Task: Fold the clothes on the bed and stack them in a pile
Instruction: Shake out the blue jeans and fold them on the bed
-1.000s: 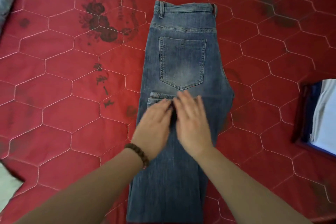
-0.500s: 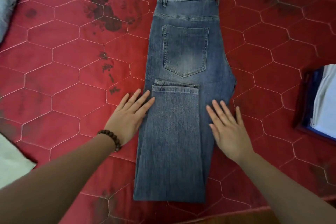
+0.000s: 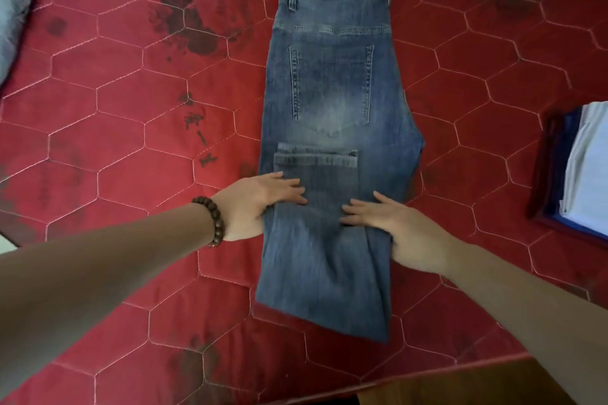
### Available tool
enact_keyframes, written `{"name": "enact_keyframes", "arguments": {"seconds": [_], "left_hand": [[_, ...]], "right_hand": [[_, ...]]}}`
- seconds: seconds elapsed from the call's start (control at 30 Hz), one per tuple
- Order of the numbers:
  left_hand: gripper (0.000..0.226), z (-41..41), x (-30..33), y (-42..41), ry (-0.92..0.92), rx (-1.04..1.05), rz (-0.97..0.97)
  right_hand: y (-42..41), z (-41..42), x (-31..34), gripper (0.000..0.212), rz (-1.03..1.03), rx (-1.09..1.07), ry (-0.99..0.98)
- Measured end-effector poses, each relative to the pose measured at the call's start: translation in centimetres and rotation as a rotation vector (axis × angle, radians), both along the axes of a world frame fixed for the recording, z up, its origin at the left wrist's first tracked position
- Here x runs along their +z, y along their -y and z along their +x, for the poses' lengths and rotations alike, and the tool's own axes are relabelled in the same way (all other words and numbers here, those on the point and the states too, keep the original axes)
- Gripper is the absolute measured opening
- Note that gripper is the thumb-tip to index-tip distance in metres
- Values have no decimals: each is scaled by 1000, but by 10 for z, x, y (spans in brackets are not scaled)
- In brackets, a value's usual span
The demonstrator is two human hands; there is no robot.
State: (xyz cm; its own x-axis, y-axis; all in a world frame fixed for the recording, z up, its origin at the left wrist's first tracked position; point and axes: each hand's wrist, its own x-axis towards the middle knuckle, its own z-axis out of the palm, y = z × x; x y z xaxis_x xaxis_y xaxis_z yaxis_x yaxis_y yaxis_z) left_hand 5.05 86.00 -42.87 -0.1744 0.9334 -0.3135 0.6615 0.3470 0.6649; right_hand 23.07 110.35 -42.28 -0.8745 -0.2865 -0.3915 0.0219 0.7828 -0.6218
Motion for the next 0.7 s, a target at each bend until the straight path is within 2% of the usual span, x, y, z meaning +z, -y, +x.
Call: {"name": "enact_keyframes", "arguments": {"seconds": [0.03, 0.1, 0.13, 0.17, 0.2, 0.27, 0.33, 0.47, 0.6, 0.7], "left_hand": [[28, -2, 8, -5, 169, 163, 6], [32, -10, 17, -17, 489, 492, 36], [27, -13, 17, -24, 617, 667, 43], [17, -17, 13, -31, 689, 830, 16], [9, -19, 10, -36, 732, 956, -31], [33, -17, -3, -42, 745, 1120, -166], [39, -16, -15, -42, 693, 1215, -237], [41, -12, -13, -36, 571, 1164, -247], [37, 11, -10, -17, 734, 1142, -217], [27, 18, -11, -7, 902, 1132, -117]], "right_hand": [[-3, -6, 8, 40, -166, -171, 98], [-12, -24, 17, 29, -476, -678, 224], [-19, -35, 13, 21, -542, -939, 304], [-24, -48, 10, 22, -567, -1110, 400], [-25, -59, 6, 32, -589, -1185, 483], [-21, -73, -2, 48, -622, -1248, 568], [-14, -76, -9, 55, -588, -1296, 586], [-16, -57, -10, 41, -656, -1207, 556], [-7, -28, -10, 34, -765, -1141, 618], [-4, -21, -10, 41, -760, -1141, 639]]}}
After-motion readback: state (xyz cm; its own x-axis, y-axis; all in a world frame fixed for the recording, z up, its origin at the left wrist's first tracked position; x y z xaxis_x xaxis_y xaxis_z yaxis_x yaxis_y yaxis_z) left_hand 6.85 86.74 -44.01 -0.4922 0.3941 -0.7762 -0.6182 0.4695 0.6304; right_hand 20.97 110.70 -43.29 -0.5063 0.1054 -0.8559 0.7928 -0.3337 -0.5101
